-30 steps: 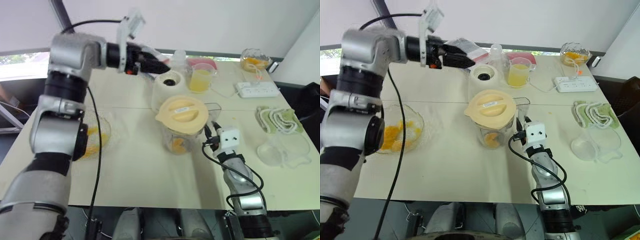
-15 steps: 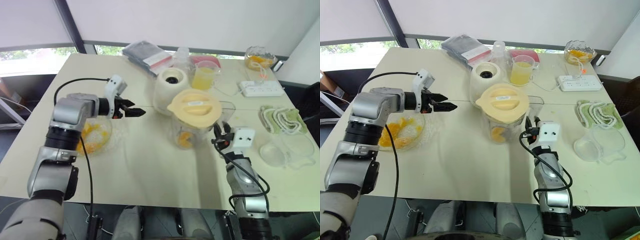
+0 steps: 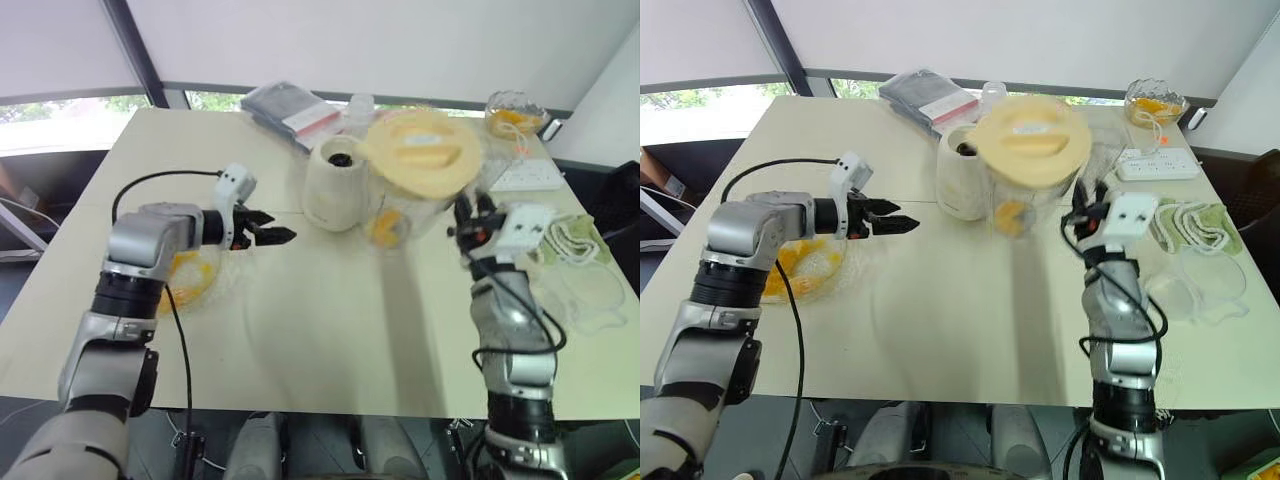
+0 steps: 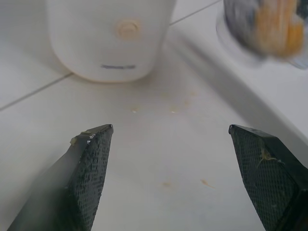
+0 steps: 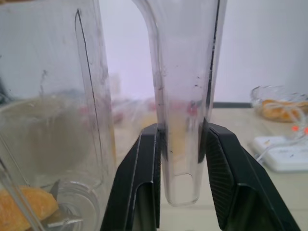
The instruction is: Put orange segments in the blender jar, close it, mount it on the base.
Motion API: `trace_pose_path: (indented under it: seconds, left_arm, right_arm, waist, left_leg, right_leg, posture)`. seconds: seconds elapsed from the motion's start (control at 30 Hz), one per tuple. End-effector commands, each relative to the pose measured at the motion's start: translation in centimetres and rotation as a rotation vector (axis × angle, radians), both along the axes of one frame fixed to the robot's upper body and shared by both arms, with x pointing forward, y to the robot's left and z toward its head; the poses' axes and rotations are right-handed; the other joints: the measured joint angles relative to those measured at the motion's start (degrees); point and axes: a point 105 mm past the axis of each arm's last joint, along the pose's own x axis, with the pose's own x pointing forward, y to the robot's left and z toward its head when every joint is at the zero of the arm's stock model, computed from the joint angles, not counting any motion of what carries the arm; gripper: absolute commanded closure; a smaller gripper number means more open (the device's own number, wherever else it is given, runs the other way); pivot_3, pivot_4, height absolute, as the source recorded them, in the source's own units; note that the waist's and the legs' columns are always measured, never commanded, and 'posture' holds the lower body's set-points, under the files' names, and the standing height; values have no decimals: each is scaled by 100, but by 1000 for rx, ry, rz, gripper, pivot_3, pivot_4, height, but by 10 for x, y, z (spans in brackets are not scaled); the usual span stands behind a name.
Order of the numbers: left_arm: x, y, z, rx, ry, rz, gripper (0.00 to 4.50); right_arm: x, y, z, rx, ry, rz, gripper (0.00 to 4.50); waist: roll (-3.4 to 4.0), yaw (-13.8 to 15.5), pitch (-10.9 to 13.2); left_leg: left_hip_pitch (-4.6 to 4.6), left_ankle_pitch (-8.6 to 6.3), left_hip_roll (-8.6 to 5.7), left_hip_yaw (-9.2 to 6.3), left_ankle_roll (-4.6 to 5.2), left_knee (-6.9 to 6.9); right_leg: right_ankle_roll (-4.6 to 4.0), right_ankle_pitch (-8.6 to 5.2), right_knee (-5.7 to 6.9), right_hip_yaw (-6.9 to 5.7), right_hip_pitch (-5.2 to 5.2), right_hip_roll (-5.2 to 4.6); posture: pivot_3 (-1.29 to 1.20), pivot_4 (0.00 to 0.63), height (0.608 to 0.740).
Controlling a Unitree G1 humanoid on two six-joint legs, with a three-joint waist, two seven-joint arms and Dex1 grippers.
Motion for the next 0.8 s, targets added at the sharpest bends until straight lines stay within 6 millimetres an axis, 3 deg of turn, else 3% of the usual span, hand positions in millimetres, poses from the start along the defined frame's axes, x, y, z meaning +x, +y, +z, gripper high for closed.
trace_pose_path:
  seconds: [0.03, 0.27, 0.4, 0.67, 0.8]
  left_arm:
    - [-10, -7, 7, 14, -81, -74, 492]
    - [-27, -7, -14, 64, -175, -125, 492]
    - [-35, -12, -14, 23, -230, -100, 492]
    - [-50, -13, 19, -179, -331, -25, 492]
    - [-59, -7, 23, -214, -391, 18, 492]
  right_arm:
    - [-9, -5, 58, 5, -162, 14, 3669]
    - [20, 2, 118, -41, -190, 85, 3669]
    - [44, 14, 138, -46, -180, 120, 3669]
    - [84, 49, 145, -73, -142, 200, 3669]
    - [100, 62, 139, -77, -113, 223, 3669]
  waist:
    - [1, 0, 1]
    - [22, -12, 11]
    - [22, -13, 11]
    - [22, -14, 11]
    - [22, -21, 11]
  left_leg:
    - [0, 0, 0, 0, 0, 0]
    - [1, 0, 3, 5, 0, -3]
    - [1, 1, 4, 3, 1, -3]
    - [-4, 0, 3, 4, 0, -5]
    - [-5, 0, 1, 7, 0, -5]
  right_leg:
    - [0, 0, 0, 0, 0, 0]
    - [-3, 1, 2, 2, -6, -2]
    - [-4, 2, 5, 1, -6, 0]
    - [-4, 3, 1, -1, -9, -9]
    - [-3, 3, 1, -2, -10, -14]
  posture:
    - [0, 150, 740]
    - [0, 150, 740]
    - [0, 150, 740]
    - [0, 150, 740]
    - [0, 150, 740]
